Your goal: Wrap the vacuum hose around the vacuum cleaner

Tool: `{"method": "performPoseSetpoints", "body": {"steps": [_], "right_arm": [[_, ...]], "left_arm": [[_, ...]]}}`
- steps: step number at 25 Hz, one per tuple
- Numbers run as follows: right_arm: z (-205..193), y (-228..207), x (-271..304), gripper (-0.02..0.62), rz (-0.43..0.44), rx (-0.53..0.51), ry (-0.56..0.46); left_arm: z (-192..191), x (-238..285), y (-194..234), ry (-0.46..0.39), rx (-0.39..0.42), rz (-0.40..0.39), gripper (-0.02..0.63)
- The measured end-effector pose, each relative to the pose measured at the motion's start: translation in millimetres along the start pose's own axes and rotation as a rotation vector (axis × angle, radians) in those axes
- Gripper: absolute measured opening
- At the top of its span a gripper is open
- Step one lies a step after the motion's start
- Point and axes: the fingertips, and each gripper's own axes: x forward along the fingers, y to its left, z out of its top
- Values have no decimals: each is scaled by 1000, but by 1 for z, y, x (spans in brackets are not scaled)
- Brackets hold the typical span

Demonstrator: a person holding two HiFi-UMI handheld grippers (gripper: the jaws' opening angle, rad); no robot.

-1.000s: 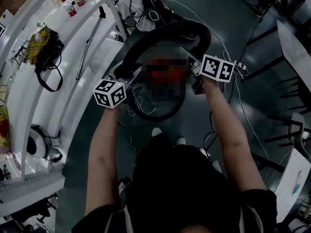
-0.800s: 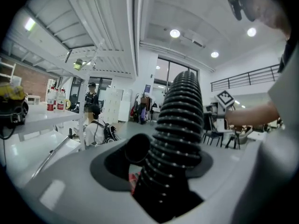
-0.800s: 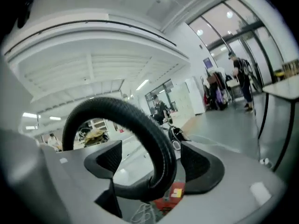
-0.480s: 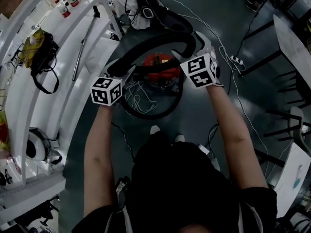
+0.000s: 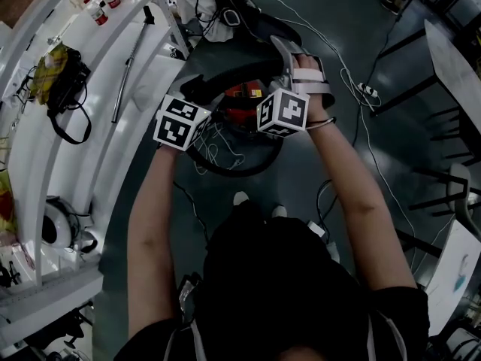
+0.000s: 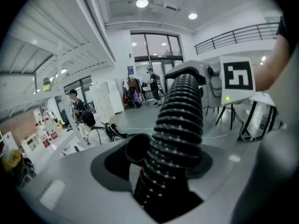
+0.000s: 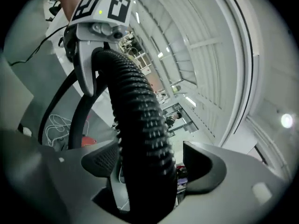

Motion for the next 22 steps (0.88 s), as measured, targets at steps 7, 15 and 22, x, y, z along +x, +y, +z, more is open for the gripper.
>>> {"method": "performPoseSetpoints", "body": {"steps": [7, 15, 22], "right_arm": [[-10, 10, 5, 80, 34, 50, 32], [-22, 35, 19, 66, 139, 254, 88], [-22, 37, 33, 67, 142, 421, 120]], "left_arm": [[6, 12, -4, 14, 95, -29, 272], [0, 26, -4, 46, 73, -136, 275], [3, 36, 10, 22, 39, -191, 278]]}}
